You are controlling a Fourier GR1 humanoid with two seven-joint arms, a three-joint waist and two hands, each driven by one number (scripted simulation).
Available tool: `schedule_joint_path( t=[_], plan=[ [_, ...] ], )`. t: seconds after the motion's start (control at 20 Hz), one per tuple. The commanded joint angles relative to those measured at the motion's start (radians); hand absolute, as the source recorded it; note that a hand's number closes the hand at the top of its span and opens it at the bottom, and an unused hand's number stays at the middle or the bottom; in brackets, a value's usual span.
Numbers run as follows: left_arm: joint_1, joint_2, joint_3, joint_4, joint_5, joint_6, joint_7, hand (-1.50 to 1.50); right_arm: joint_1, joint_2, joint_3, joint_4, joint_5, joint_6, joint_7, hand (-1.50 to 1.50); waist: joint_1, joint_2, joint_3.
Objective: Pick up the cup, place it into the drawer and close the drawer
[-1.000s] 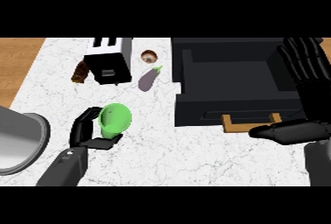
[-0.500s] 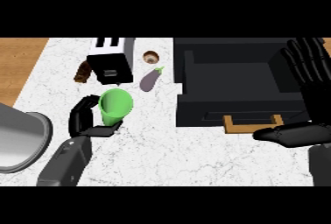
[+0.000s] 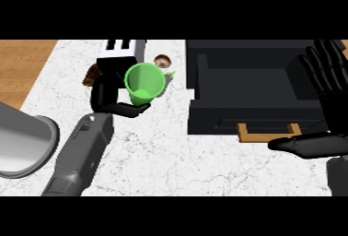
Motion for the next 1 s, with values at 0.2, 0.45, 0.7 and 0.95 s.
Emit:
schedule_joint_path(
  t=[0.2,0.45,0.7,0.95],
  plan=[
    [-0.14,-0.063,-0.147,-0.253,0.055,0.117,0.341,1.5,-0.01,-0.007,-0.015,0.021,0.004,-0.004,0.001,-1.5,0.005,-0.003,0.0],
    [-0.329,-0.064,-0.226,-0.245,0.106,0.274,0.502,1.5,-0.009,-0.016,-0.016,0.035,0.011,0.009,-0.022,-1.5,-0.018,0.004,0.0],
    [-0.49,-0.064,-0.253,-0.134,0.106,0.375,0.615,1.5,0.018,-0.008,-0.026,0.048,0.01,0.023,-0.092,-1.5,-0.031,0.01,0.0],
    [-0.593,-0.064,-0.348,0.048,0.169,0.473,0.681,1.5,-0.019,0.001,0.011,0.045,0.01,0.026,-0.052,-1.5,-0.063,0.017,0.001]
  ],
)
